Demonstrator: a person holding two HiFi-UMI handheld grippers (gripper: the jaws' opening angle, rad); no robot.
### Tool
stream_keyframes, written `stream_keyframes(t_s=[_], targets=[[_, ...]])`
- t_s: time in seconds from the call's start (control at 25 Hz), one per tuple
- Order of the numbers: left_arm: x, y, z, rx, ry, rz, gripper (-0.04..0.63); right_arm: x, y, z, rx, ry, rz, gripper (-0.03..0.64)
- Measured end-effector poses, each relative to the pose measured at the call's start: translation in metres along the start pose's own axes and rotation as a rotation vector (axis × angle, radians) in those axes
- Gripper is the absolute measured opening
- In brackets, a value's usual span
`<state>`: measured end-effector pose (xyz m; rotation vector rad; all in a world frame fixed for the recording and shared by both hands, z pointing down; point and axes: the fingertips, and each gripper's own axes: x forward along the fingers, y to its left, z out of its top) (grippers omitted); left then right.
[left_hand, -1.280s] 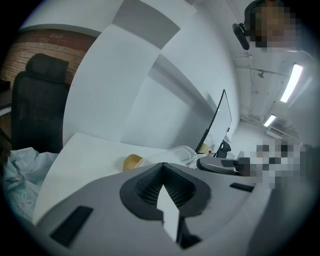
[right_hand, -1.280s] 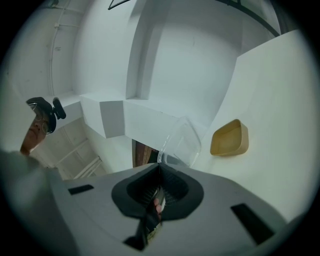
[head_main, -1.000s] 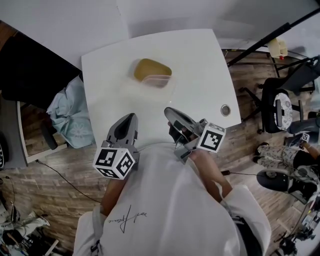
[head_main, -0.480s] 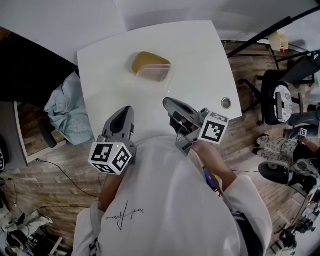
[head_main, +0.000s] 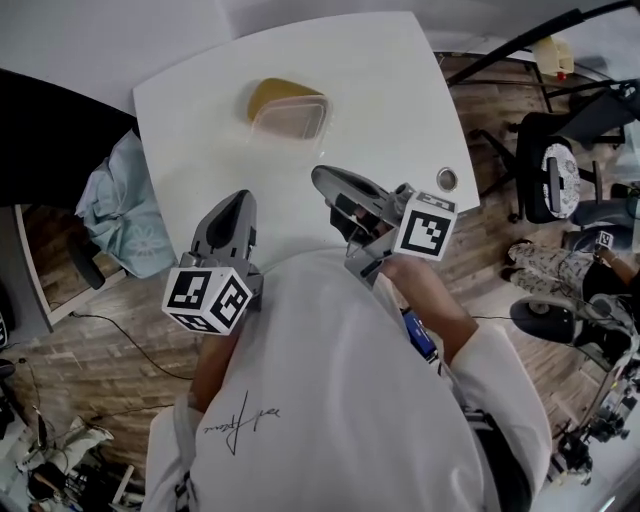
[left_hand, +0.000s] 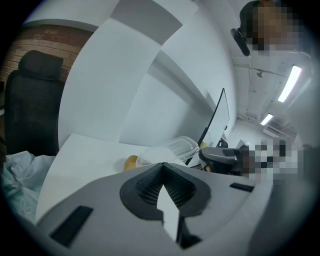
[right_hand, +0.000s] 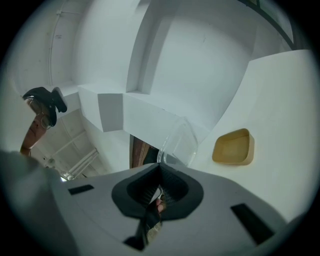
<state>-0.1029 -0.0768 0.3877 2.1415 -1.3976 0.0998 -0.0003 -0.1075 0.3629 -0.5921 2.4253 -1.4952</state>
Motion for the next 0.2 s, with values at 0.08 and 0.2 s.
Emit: stream_keyframes(t_s=[0.08, 0.2], targets=[[0.001, 0.0014, 0.0008, -0.002, -0.002, 0.002, 0.005, 0.0009, 0.0005, 0.0011, -0.004, 0.004, 0.003, 0.011], [0.0025, 0.0041, 0.0022, -0.003, -0.009, 0.004, 0.005, 0.0028, 0.0008, 0.0027, -0.014, 0.008, 0.009, 0.011]])
